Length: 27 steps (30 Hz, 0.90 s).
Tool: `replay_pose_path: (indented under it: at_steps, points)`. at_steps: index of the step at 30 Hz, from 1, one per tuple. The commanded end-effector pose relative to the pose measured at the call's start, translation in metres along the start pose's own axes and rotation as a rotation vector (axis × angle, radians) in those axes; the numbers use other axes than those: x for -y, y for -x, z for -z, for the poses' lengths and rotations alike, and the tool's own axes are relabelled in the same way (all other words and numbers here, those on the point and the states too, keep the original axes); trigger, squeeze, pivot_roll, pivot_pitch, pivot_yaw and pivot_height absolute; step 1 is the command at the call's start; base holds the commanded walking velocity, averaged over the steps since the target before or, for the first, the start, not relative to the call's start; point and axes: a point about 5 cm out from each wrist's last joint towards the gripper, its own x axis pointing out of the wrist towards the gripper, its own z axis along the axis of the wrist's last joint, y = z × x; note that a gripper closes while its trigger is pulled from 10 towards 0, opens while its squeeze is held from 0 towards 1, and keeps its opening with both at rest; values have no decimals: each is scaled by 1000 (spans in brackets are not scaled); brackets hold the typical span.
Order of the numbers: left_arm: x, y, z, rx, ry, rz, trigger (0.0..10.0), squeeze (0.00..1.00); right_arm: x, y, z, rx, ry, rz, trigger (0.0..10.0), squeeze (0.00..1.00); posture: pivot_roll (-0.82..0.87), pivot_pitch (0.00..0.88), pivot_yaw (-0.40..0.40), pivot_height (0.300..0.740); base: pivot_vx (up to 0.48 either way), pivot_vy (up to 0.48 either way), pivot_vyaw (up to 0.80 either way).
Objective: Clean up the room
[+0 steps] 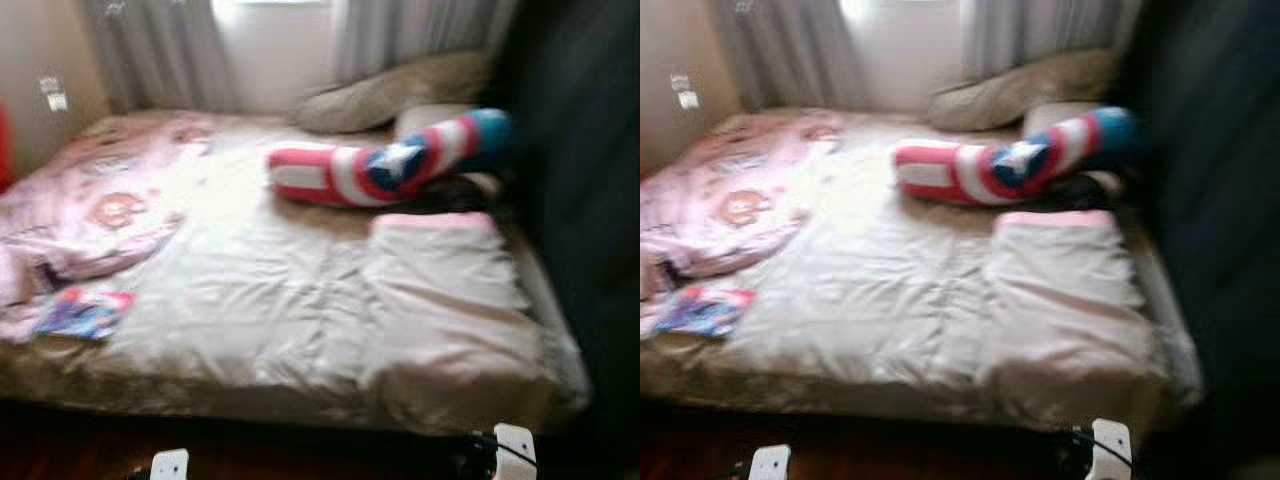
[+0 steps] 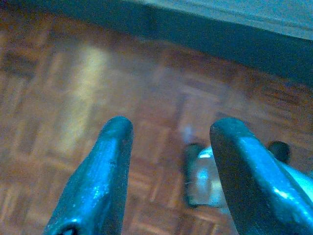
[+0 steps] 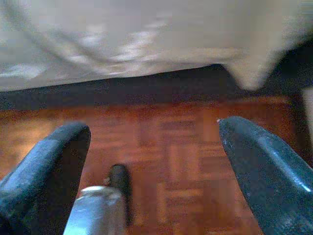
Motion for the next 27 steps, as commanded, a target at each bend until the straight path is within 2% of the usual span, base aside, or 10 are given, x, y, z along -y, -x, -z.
replay_pose_path:
  at_steps: [1, 10, 25, 27]
  points:
    - [-7, 2, 8, -32, -12, -12, 10000, 0, -7, 0, 6, -23, -3, -17, 10000, 0, 93, 0, 7, 740, 0, 0, -781]
    - [-8, 3, 9, -36, -23, -5, 10000, 0, -7, 0, 9, -29, 4, -22, 10000, 0, 98, 0, 7, 740, 0, 0, -776]
    - [-7, 3, 10, -36, -9, -8, 10000, 0, -7, 0, 6, -14, 34, -33, 10000, 0, 97, 0, -4, 740, 0, 0, 0]
    - [-7, 3, 10, -35, -7, -10, 10000, 0, -6, 0, 4, -8, 45, -29, 10000, 0, 96, 0, -6, 740, 0, 0, 800]
